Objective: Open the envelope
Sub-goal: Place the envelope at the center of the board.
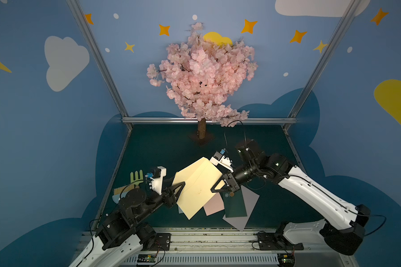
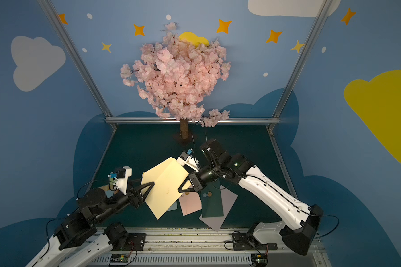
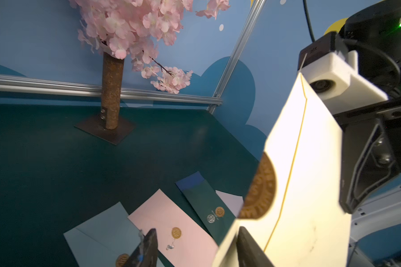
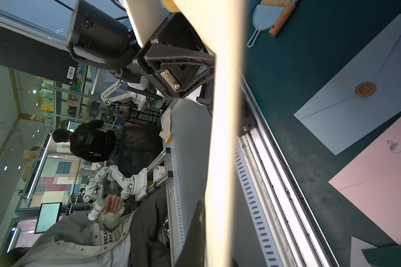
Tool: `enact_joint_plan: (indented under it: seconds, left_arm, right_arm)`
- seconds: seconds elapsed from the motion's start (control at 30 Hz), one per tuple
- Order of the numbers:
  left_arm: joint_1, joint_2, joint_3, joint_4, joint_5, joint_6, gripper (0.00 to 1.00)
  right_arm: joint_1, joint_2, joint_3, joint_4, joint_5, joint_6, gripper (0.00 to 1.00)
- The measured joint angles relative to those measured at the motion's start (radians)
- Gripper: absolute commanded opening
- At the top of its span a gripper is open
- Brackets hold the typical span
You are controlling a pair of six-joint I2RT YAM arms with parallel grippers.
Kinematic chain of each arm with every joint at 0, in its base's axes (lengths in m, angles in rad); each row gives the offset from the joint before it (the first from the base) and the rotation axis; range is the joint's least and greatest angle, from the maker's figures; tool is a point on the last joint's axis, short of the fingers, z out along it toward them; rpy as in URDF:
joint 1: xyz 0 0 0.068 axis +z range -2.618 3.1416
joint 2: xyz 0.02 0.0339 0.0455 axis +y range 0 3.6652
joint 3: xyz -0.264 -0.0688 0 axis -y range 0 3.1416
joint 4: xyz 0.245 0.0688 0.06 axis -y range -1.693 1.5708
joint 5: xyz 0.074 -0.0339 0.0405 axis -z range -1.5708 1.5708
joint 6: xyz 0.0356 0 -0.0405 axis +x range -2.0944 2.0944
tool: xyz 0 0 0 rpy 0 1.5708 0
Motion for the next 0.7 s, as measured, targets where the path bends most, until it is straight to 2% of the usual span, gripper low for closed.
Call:
enact_joint_plan:
  seconds: [0.17, 0.27, 0.3, 0.4, 0.53, 0.6, 0.63, 0.7]
  left_arm:
    - [0.004, 0.002, 0.003, 0.026, 0.069, -0.005, 0.17]
    - [0.004, 0.002, 0.013, 0.027, 0.095, -0.008, 0.06]
    - [0.004, 0.002, 0.016, 0.027, 0.100, -0.009, 0.03]
    - [0.005, 0.001, 0.018, 0.026, 0.109, -0.010, 0.03]
    - [0.005, -0.004, 0.018, 0.026, 0.111, -0.011, 0.03]
    - [0.005, -0.009, 0.019, 0.026, 0.108, -0.011, 0.03]
    - [0.005, -0.012, 0.019, 0.026, 0.106, -0.011, 0.03]
    - [0.005, -0.021, 0.019, 0.026, 0.098, -0.011, 0.03]
  right_arm:
    - [0.001, -0.018, 0.000, -0.002, -0.011, -0.018, 0.00]
    - [0.001, -0.019, 0.000, -0.002, -0.011, -0.022, 0.00]
    - [0.000, -0.019, 0.000, -0.002, -0.011, -0.023, 0.00]
    - [0.000, -0.021, 0.000, -0.006, -0.011, -0.031, 0.00]
    - [0.000, -0.021, 0.000, -0.019, 0.010, -0.039, 0.37]
    - [-0.004, -0.020, 0.001, -0.026, 0.042, -0.035, 0.47]
    - [-0.008, -0.019, 0.001, -0.028, 0.064, -0.034, 0.55]
    - [-0.014, -0.014, 0.002, -0.033, 0.114, -0.021, 0.59]
